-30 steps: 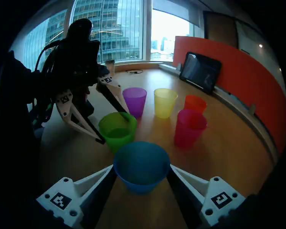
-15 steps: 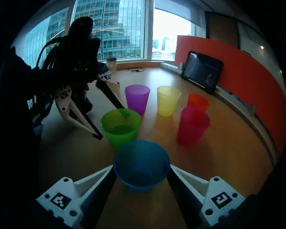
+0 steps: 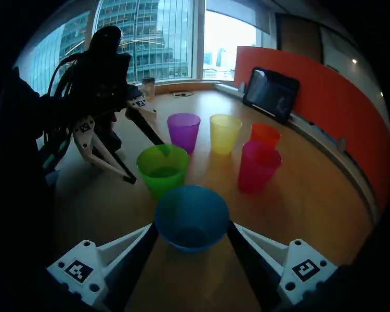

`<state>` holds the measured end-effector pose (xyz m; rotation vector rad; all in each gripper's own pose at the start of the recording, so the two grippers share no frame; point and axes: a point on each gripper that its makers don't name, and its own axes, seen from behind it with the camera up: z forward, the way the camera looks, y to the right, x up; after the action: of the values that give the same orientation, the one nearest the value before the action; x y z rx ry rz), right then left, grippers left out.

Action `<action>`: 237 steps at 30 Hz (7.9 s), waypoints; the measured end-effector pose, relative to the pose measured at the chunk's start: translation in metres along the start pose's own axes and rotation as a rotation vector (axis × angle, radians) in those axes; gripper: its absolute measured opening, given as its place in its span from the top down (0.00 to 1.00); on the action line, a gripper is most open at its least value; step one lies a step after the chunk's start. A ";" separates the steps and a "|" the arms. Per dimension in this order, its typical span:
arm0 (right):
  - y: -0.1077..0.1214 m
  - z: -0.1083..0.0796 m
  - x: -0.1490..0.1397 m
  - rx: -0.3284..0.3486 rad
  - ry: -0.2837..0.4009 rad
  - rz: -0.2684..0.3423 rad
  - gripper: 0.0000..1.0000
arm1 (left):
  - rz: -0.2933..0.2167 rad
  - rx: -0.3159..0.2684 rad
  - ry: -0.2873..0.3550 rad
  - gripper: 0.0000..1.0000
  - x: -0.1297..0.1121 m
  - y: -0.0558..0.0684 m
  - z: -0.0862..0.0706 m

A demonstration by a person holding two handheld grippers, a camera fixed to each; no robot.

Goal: Pour water

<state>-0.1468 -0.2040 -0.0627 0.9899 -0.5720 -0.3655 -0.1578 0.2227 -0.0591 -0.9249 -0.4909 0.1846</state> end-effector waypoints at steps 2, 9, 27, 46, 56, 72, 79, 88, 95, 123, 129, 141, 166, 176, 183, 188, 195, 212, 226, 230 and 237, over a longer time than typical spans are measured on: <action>0.001 -0.004 -0.002 -0.010 0.000 0.004 0.00 | -0.003 0.004 0.000 0.03 -0.001 0.000 -0.003; 0.005 -0.020 -0.013 -0.061 0.002 0.032 0.00 | -0.015 0.038 0.006 0.03 -0.004 -0.004 -0.015; 0.013 -0.065 -0.028 -0.219 0.064 0.124 0.00 | -0.052 0.200 0.076 0.03 -0.006 -0.028 -0.064; 0.034 -0.101 -0.017 -0.403 0.209 0.232 0.00 | -0.127 0.444 0.221 0.03 0.005 -0.077 -0.116; 0.064 -0.123 0.000 -0.541 0.309 0.293 0.00 | -0.138 0.617 0.354 0.03 0.032 -0.104 -0.151; 0.116 -0.164 0.026 -0.809 0.458 0.300 0.00 | -0.148 0.841 0.493 0.03 0.061 -0.135 -0.195; 0.129 -0.185 0.038 -0.922 0.541 0.323 0.00 | -0.153 0.879 0.524 0.03 0.069 -0.140 -0.203; 0.138 -0.209 0.041 -1.048 0.612 0.341 0.00 | -0.154 0.901 0.537 0.03 0.075 -0.146 -0.203; 0.143 -0.221 0.040 -1.110 0.635 0.358 0.00 | -0.161 0.915 0.524 0.03 0.073 -0.150 -0.201; 0.139 -0.242 0.034 -1.168 0.632 0.362 0.00 | -0.155 0.977 0.534 0.03 0.067 -0.155 -0.198; 0.142 -0.245 0.037 -1.169 0.636 0.376 0.00 | -0.151 0.993 0.533 0.03 0.060 -0.152 -0.191; 0.130 -0.241 0.044 -1.170 0.622 0.362 0.00 | -0.164 1.002 0.528 0.03 0.032 -0.151 -0.178; 0.117 -0.245 0.054 -1.186 0.614 0.335 0.00 | -0.193 1.003 0.557 0.03 0.010 -0.166 -0.174; 0.117 -0.244 0.053 -1.187 0.611 0.336 0.00 | -0.219 0.994 0.552 0.03 0.004 -0.170 -0.173; 0.119 -0.242 0.053 -1.184 0.609 0.336 0.00 | -0.219 0.981 0.544 0.03 0.004 -0.170 -0.169; 0.119 -0.241 0.053 -1.182 0.610 0.337 0.00 | -0.219 0.980 0.544 0.03 0.004 -0.170 -0.170; 0.117 -0.243 0.055 -1.181 0.613 0.335 0.00 | -0.218 0.978 0.543 0.03 0.004 -0.170 -0.170; 0.116 -0.247 0.059 -1.170 0.624 0.302 0.00 | -0.217 0.978 0.542 0.03 0.005 -0.171 -0.170; 0.120 -0.220 0.051 -1.092 0.633 0.275 0.00 | -0.217 0.978 0.542 0.02 0.004 -0.171 -0.169; 0.126 -0.209 0.041 -1.072 0.639 0.297 0.00 | -0.217 0.978 0.542 0.03 0.004 -0.171 -0.169; 0.132 -0.197 0.026 -1.054 0.660 0.340 0.00 | -0.217 0.978 0.542 0.02 0.004 -0.171 -0.169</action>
<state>-0.0027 -0.0184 -0.0245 -0.0455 0.0991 0.0090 -0.0826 0.0002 -0.0056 0.0584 0.0389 -0.0388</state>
